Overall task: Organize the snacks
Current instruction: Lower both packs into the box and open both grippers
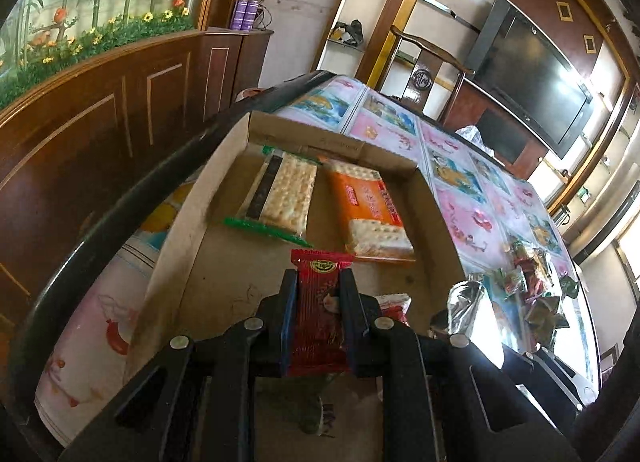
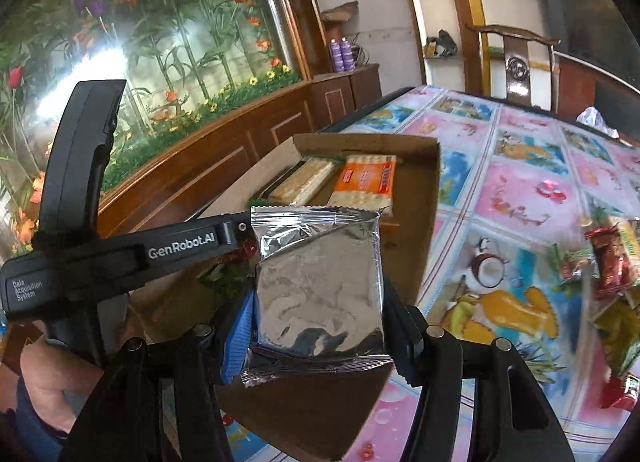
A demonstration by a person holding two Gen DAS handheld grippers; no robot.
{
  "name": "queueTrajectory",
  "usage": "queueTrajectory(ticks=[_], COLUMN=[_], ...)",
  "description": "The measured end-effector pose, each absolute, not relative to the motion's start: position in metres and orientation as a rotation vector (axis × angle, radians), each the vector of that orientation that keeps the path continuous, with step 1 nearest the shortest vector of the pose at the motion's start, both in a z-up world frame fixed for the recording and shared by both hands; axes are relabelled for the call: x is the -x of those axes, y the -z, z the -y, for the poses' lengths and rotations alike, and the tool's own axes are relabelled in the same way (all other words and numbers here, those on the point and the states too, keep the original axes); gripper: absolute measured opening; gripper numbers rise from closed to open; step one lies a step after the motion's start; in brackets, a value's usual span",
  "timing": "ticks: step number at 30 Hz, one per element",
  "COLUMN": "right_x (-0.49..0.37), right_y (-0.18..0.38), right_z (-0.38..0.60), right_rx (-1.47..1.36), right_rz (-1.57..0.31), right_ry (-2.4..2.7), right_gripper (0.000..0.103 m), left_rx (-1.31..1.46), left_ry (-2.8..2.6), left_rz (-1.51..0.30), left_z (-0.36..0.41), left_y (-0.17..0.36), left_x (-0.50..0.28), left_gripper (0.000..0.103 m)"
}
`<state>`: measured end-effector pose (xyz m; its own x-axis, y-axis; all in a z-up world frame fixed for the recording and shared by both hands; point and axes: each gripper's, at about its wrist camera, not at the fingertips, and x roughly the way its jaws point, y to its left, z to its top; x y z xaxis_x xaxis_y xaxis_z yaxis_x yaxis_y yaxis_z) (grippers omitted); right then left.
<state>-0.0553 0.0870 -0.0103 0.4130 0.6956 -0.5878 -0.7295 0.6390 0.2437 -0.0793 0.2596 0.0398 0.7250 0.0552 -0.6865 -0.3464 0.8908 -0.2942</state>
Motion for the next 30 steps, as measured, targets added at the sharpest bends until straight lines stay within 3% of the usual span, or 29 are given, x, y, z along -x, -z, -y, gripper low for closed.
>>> queueTrajectory(ticks=[30], right_x=[0.057], right_y=[0.016], right_z=[-0.105], right_rx=[0.163], right_rz=[-0.732], right_ry=[-0.902], right_gripper=[0.064], left_rx=[0.541], left_ry=[-0.207], left_rz=[-0.776], left_z=[-0.279], left_y=[-0.022], left_x=[0.077], left_gripper=[0.021])
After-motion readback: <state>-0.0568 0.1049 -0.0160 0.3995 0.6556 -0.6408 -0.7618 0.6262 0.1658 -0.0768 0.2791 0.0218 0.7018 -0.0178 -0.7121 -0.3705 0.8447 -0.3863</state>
